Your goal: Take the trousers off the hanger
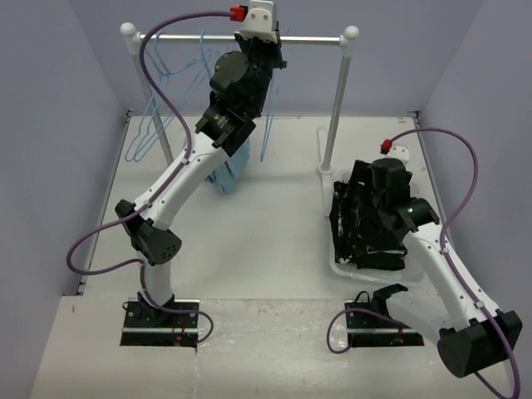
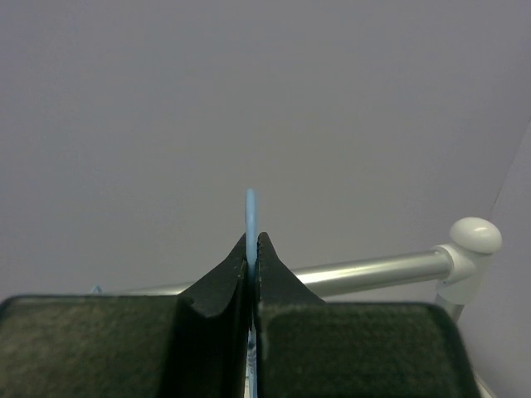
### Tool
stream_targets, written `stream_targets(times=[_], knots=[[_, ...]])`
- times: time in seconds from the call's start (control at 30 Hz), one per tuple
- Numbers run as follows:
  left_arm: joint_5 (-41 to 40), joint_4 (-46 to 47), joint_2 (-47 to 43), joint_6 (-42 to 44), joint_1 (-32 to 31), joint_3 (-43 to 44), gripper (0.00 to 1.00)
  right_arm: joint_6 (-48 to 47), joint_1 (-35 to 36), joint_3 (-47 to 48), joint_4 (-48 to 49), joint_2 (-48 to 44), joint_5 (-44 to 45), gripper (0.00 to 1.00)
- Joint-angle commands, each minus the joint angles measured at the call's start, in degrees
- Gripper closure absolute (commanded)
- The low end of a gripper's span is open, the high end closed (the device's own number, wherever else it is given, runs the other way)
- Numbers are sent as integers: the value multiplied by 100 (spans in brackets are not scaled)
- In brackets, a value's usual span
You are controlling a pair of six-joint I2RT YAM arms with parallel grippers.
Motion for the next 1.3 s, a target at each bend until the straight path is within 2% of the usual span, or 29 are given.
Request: stream_targets(times=[0.0,0.17,0.3,0.6,0.73,0.93,1.0,1.07,1.13,1.17,1.2,1.27], knots=[[220,321,120,147,194,271,100,-6,-18,228,240,84,111,1],[677,180,287,-345,493,201,100,20,-18,219,258,154,84,1],[817,172,340,-381,511,61,100,29,-18,201,258,137,23,1],[800,163,-247,-785,519,-1090,100,2,-18,148,222,-13,-118,1],[870,145,-600,-899,502,-1512,90,20,-18,201,214,-65,-171,1],[739,215,-899,-917,344,-1996,85,73,-18,184,188,-118,-206,1],[721,128,-899,-909,344,-1962,73,99,-18,201,170,-136,-215,1],[756,5,-995,-900,317,-1952,41,143,-18,236,100,-197,-206,1],[730,-65,-1180,-856,265,-2040,25,187,-18,263,73,-250,-153,1],[660,-118,-1250,-804,195,-2067,6,213,-18,272,56,-320,-153,1],[625,-180,-1399,-777,168,-2110,0,231,-18,280,56,-364,-153,1],[493,-853,-1497,-829,54,-1954,0,248,-18,280,47,-452,-162,1]])
